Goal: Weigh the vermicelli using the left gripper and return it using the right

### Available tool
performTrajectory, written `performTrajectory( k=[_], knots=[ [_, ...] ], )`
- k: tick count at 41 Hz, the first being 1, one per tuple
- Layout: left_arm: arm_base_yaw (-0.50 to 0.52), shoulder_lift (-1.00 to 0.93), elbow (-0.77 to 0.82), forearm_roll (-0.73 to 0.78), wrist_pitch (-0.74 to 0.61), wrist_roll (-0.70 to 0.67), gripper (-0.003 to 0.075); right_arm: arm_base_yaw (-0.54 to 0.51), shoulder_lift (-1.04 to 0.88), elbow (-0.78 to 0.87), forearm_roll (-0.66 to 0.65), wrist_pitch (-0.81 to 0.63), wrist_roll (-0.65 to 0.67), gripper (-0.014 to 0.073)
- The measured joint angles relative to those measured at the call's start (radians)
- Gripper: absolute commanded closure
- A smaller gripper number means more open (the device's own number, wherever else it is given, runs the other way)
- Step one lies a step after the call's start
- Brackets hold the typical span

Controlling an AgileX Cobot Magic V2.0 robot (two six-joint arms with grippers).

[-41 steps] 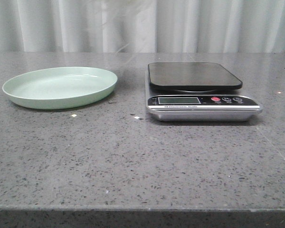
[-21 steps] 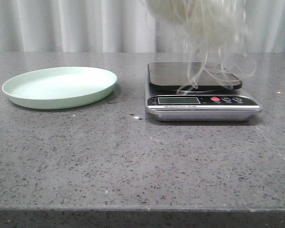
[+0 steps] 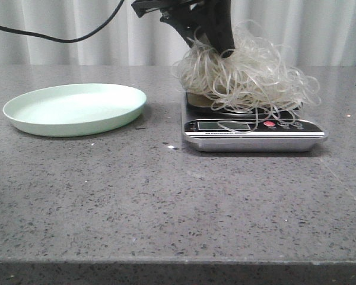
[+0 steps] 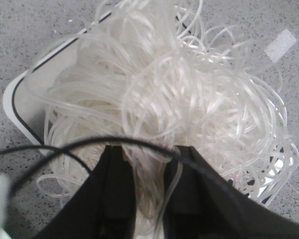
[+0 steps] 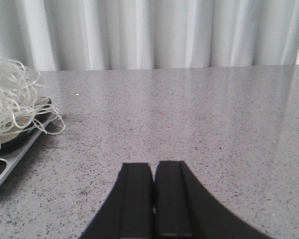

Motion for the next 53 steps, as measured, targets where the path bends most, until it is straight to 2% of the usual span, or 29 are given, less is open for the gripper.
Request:
performTrajectory(
  k=[6,15,20,30,41,47,53],
  knots=[
    [0.000,0.000,-0.002,0.000,0.016,0.000,0.0472,0.000,0.000,0.000,0.000,0.000,0.000,0.0442],
    [0.000,0.004,-0.022,0.000,0.067,0.000,0.0269,0.000,0.000,0.000,0.000,0.000,0.000,0.0442],
    [0.000,0.007,-0.043,0.000,0.105,0.000,0.0214,0.000,0.000,0.000,0.000,0.000,0.000,0.0442],
    [0.000,-0.016,-0.064,0.021,0.146,-0.002,0.0208,0.000,0.000,0.000,0.000,0.000,0.000,0.0442],
    [0.006,-0.174,-0.066,0.247,0.174,-0.078,0.0209,0.000,0.000,0.000,0.000,-0.002,0.000,0.0442],
    [0.045,-0.284,-0.051,0.302,0.175,-0.096,0.0260,0.000,0.000,0.000,0.000,-0.003,0.000,0.0442],
    [0.104,-0.407,0.047,0.312,0.175,-0.115,0.0319,0.000,0.000,0.000,0.000,-0.003,0.000,0.0442]
  ],
)
